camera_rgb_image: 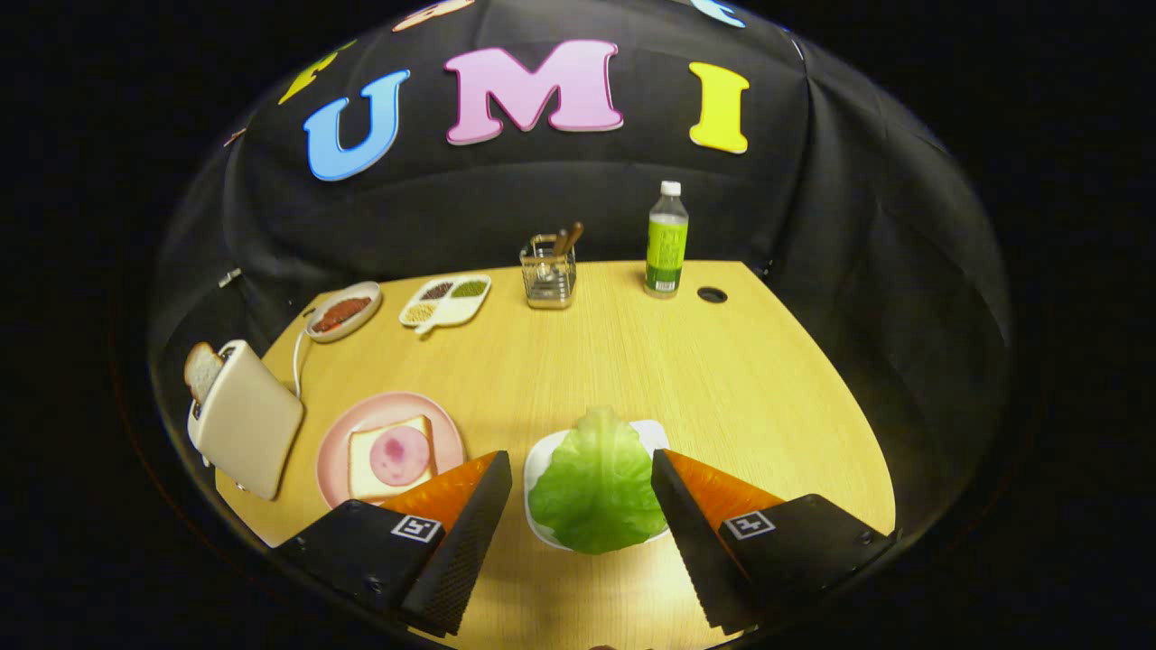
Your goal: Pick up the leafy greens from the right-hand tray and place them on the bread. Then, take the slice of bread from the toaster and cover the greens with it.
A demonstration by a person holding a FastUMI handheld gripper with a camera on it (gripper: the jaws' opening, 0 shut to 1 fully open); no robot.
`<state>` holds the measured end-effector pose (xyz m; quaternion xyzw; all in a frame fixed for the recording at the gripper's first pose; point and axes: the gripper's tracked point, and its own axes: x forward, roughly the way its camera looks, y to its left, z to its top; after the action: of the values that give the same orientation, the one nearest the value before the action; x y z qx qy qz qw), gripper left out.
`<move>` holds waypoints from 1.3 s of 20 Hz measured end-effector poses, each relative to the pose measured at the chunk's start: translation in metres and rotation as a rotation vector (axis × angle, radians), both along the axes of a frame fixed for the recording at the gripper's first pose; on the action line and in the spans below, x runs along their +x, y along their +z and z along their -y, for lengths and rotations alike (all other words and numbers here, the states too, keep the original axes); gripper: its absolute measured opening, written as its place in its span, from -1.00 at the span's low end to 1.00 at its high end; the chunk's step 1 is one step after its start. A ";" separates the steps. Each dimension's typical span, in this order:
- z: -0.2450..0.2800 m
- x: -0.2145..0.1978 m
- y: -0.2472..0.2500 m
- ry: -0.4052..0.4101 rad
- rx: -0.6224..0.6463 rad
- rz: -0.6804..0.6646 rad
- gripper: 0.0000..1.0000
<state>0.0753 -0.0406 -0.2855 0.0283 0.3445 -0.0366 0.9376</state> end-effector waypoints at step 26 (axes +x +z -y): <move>0.033 0.022 -0.096 0.025 0.006 -0.245 0.07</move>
<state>0.0976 -0.0733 -0.3814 0.0222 0.4569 -0.0271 0.8888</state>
